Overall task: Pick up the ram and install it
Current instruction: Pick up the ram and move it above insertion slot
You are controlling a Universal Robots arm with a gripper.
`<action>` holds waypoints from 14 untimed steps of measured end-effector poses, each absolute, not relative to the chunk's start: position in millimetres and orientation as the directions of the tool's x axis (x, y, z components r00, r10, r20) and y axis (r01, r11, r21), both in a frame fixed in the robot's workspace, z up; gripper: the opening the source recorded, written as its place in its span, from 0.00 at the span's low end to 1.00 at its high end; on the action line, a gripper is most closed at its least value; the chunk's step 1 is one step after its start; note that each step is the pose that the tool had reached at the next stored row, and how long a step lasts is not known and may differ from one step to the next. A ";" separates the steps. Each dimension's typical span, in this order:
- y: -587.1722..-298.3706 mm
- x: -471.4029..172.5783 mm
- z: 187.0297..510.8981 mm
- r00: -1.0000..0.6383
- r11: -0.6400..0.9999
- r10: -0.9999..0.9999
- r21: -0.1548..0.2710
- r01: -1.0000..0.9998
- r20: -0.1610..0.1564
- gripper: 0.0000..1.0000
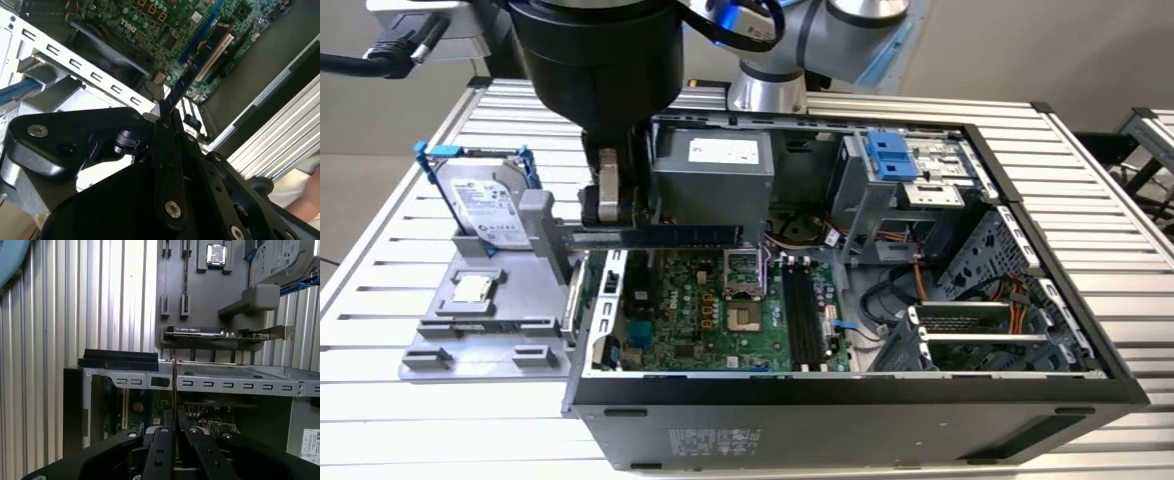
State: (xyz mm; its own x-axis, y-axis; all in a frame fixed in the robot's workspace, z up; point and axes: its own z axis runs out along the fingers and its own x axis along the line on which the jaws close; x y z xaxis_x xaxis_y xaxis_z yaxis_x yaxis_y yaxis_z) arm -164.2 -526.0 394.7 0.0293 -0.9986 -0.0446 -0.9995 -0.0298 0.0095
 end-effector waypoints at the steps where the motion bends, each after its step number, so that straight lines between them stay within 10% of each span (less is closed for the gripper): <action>1: -526.0 -162.5 394.7 0.029 -0.030 -0.999 0.009 -1.000 -0.045 0.00; 14: -526.0 -127.3 394.7 0.029 -0.030 -0.999 0.011 -0.999 -0.045 0.00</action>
